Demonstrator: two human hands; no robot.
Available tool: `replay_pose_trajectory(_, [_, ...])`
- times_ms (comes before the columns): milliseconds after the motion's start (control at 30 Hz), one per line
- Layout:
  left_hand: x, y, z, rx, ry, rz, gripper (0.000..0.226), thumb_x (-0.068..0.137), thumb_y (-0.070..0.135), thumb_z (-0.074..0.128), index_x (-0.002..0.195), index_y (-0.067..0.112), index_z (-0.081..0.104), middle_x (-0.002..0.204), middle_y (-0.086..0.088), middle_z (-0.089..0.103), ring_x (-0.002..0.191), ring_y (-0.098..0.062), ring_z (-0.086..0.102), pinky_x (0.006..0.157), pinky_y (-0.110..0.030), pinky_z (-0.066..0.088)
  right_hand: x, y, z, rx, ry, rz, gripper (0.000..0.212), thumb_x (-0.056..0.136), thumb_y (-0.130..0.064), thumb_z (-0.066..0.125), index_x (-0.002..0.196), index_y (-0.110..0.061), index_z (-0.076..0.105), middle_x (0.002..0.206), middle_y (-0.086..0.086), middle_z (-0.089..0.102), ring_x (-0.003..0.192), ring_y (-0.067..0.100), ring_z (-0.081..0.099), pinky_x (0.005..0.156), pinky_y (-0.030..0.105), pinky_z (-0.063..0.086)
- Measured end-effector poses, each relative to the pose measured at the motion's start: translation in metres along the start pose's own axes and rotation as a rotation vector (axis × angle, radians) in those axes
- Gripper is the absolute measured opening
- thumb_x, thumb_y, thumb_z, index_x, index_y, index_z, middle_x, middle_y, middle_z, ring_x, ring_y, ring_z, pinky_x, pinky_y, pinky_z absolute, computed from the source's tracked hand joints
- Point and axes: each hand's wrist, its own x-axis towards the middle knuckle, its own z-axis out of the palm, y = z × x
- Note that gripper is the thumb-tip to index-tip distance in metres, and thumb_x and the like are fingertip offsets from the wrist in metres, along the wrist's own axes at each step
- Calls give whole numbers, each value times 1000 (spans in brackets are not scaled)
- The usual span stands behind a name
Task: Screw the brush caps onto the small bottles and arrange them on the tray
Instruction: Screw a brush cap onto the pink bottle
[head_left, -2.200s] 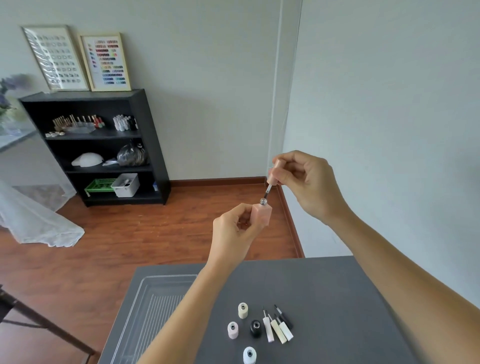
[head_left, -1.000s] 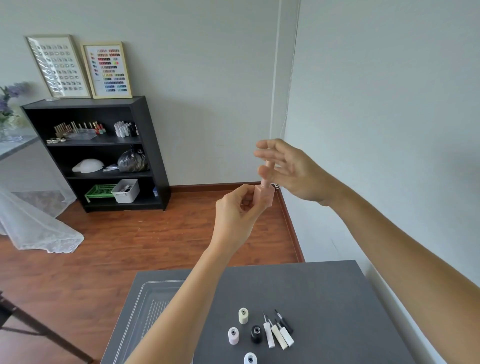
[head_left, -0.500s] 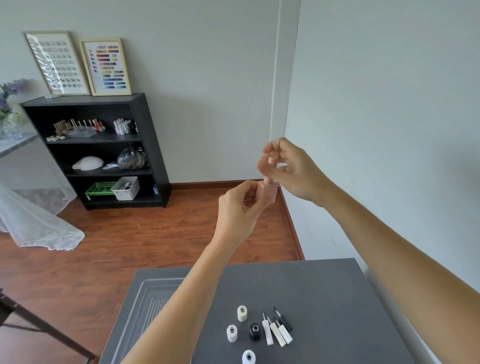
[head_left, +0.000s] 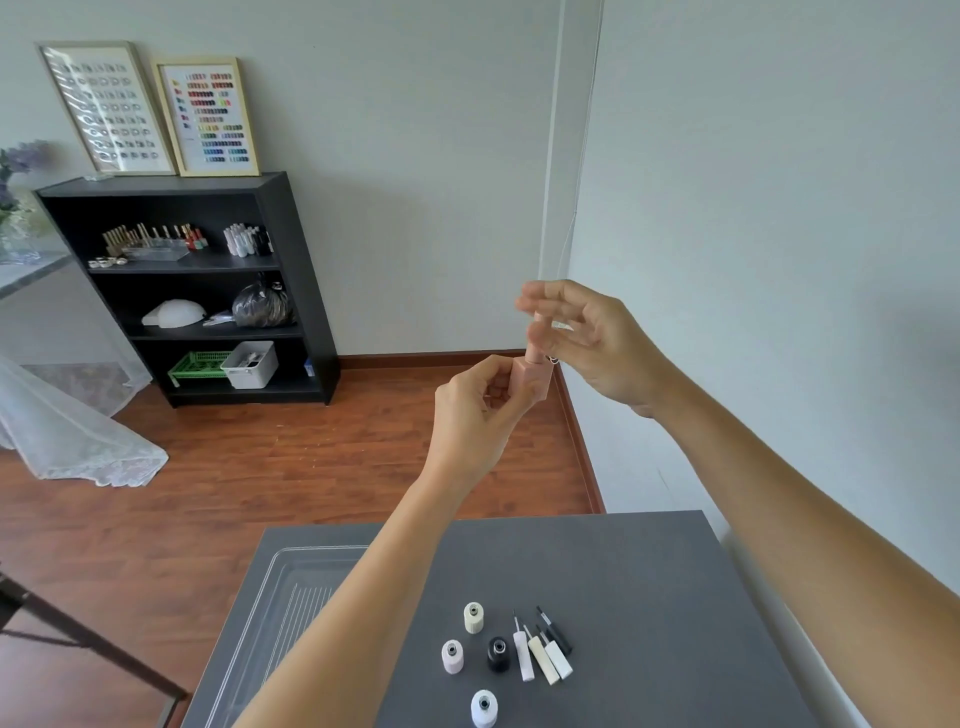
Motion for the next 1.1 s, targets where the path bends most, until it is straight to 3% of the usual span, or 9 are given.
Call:
replay_pose_trajectory(67, [0,0,1,5,9,0,20,87,32,74,86,13,70,81,-12,71,62,-12,52,56,-17,42,-2,3,-7,150,-75,0,38,96,-11,58,134,-7,54,94,7,75,127,8,56,107,30,44])
replay_pose_trajectory(133, [0,0,2,16,8,6,20,87,31,74,87,12,70,82,-12,70,63,-12,52,57,-17,42,-4,3,-10,226,-47,-10,32,93,1,58,125,-4,61,104,8,75,112,15,68,93,24,52])
replay_pose_trajectory(233, [-3,0,7,14,10,2,19,87,32,74,88,14,70,82,-9,71,63,-21,56,57,-23,46,-3,4,-8,205,83,-9,19,83,-1,73,101,-5,68,89,6,75,83,18,74,76,25,56])
replay_pose_trajectory(333, [-7,0,13,28,-9,-20,17,88,32,73,90,16,71,83,-10,72,73,-32,62,62,-32,49,-3,5,-5,114,111,-12,28,73,-18,83,91,-7,64,78,13,68,72,24,69,75,36,58])
replay_pose_trajectory(400, [-9,0,15,38,-14,-24,16,88,31,73,91,16,71,83,-9,72,73,-30,63,61,-30,49,-5,5,-5,133,44,-8,31,78,-24,78,102,-10,65,78,17,67,77,24,70,81,35,57])
replay_pose_trajectory(567, [-7,0,12,45,-14,-32,14,89,31,73,93,18,71,83,-7,73,61,-15,56,55,-23,46,-6,6,-9,234,-77,-1,27,92,-1,61,119,-1,62,80,-8,75,106,21,71,91,30,55])
replay_pose_trajectory(700, [-3,-3,7,43,-10,-19,14,90,29,72,96,17,71,85,-7,74,71,-27,62,61,-35,51,-3,-1,0,201,56,4,18,89,-1,66,106,3,66,72,8,71,91,23,74,83,28,57])
replay_pose_trajectory(867, [2,-11,5,76,59,51,19,90,26,71,86,8,67,69,-13,67,46,-7,42,47,-12,36,2,-1,22,51,242,11,14,88,-5,70,101,-4,69,66,-6,73,85,31,74,86,33,59])
replay_pose_trajectory(1100, [2,-23,16,85,142,147,27,94,25,68,73,14,56,52,12,48,44,-7,42,48,-9,34,0,5,45,-113,464,13,14,91,-7,65,103,-3,70,69,-3,73,72,7,73,80,9,50])
